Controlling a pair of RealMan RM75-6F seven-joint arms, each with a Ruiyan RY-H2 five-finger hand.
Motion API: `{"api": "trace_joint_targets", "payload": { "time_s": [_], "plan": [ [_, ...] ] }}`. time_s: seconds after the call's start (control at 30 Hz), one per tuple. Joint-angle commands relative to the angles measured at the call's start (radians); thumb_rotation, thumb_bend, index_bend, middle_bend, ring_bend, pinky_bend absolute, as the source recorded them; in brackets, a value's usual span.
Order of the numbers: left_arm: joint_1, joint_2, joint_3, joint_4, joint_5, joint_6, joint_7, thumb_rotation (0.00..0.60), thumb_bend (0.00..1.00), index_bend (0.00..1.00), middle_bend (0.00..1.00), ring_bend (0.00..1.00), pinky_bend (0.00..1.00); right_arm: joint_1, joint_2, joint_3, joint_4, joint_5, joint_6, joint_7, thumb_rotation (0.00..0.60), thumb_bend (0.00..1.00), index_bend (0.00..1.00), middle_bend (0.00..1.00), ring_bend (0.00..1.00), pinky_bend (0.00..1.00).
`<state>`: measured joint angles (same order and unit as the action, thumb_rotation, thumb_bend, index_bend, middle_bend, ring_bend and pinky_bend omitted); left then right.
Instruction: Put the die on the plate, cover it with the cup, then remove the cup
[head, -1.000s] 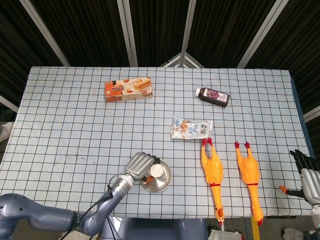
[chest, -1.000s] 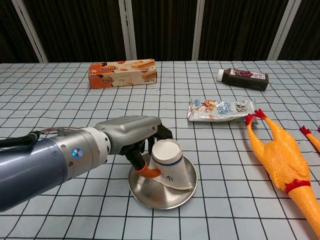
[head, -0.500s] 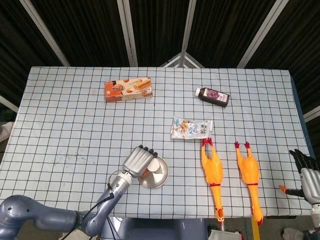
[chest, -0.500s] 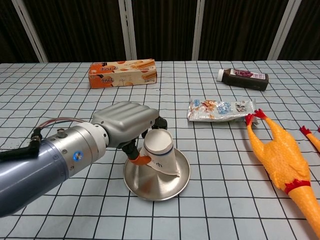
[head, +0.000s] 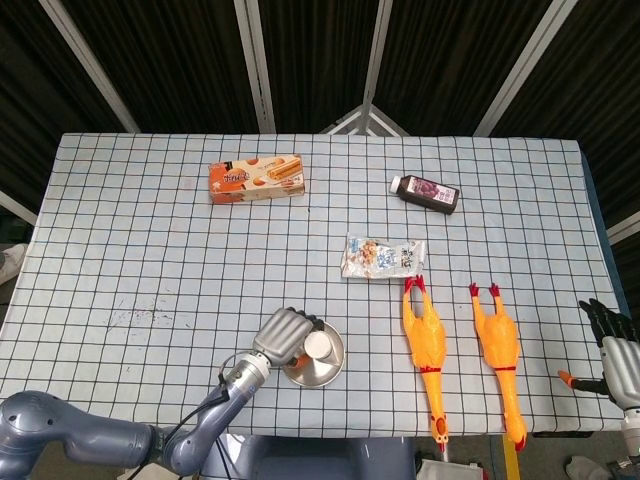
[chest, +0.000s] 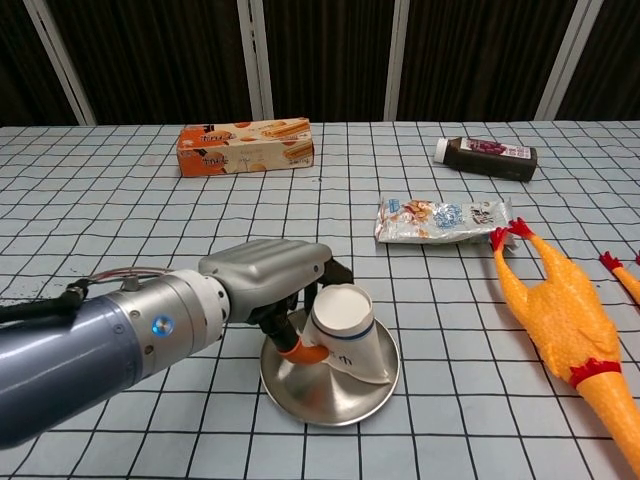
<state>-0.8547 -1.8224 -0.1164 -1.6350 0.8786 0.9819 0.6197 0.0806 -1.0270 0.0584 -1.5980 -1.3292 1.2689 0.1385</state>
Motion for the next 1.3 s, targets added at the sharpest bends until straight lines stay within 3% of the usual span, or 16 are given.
{"api": "trace_joint_targets", "payload": {
  "time_s": [0.03, 0.43, 0.57, 0.7, 0.93, 1.0, 1.1, 1.3],
  "plan": [
    [-0.001, 0.031, -0.024, -0.035, -0.055, -0.037, -0.035, 0.600, 0.44, 0.53, 0.41, 0.39, 0.37, -0.002, 0.002, -0.002, -0.004, -0.003, 0.003, -0.001, 0.600, 0.09, 0.03, 0.02, 0.07, 0.00],
    [-0.029, 0.001, 0.043, 0.042, 0.013, 0.161, 0.238, 0.600, 0.44, 0.53, 0.42, 0.39, 0.36, 0.002, 0.000, -0.001, -0.002, 0.002, -0.005, 0.000, 0.600, 0.09, 0.03, 0.02, 0.07, 0.00],
    [-0.028, -0.021, 0.059, 0.066, 0.048, 0.192, 0.278, 0.600, 0.44, 0.53, 0.41, 0.39, 0.36, 0.003, -0.001, -0.001, -0.001, 0.002, -0.006, 0.002, 0.600, 0.09, 0.03, 0.02, 0.07, 0.00],
    [-0.022, -0.034, 0.057, 0.074, 0.066, 0.175, 0.244, 0.600, 0.44, 0.53, 0.41, 0.39, 0.36, 0.001, 0.001, -0.002, -0.001, 0.002, -0.006, 0.002, 0.600, 0.09, 0.02, 0.02, 0.07, 0.00],
    [-0.014, -0.018, 0.047, 0.046, 0.038, 0.059, 0.120, 0.600, 0.44, 0.54, 0.41, 0.39, 0.36, 0.001, 0.002, -0.002, -0.002, 0.003, -0.006, 0.002, 0.600, 0.09, 0.03, 0.02, 0.07, 0.00],
    [-0.005, 0.006, 0.011, 0.000, -0.027, -0.021, 0.015, 0.600, 0.44, 0.54, 0.41, 0.39, 0.36, 0.000, 0.004, -0.003, -0.005, 0.003, -0.006, 0.002, 0.600, 0.09, 0.02, 0.02, 0.07, 0.00],
    [-0.009, 0.038, -0.017, -0.028, -0.069, -0.076, -0.041, 0.600, 0.44, 0.54, 0.41, 0.39, 0.36, 0.000, 0.004, -0.003, -0.007, 0.002, -0.005, 0.000, 0.600, 0.09, 0.02, 0.02, 0.07, 0.00],
    [-0.034, 0.076, -0.001, -0.034, -0.080, -0.037, 0.044, 0.600, 0.44, 0.53, 0.41, 0.39, 0.34, 0.000, 0.003, -0.004, -0.009, 0.002, -0.005, -0.003, 0.600, 0.09, 0.02, 0.02, 0.07, 0.00]
  ]
}}
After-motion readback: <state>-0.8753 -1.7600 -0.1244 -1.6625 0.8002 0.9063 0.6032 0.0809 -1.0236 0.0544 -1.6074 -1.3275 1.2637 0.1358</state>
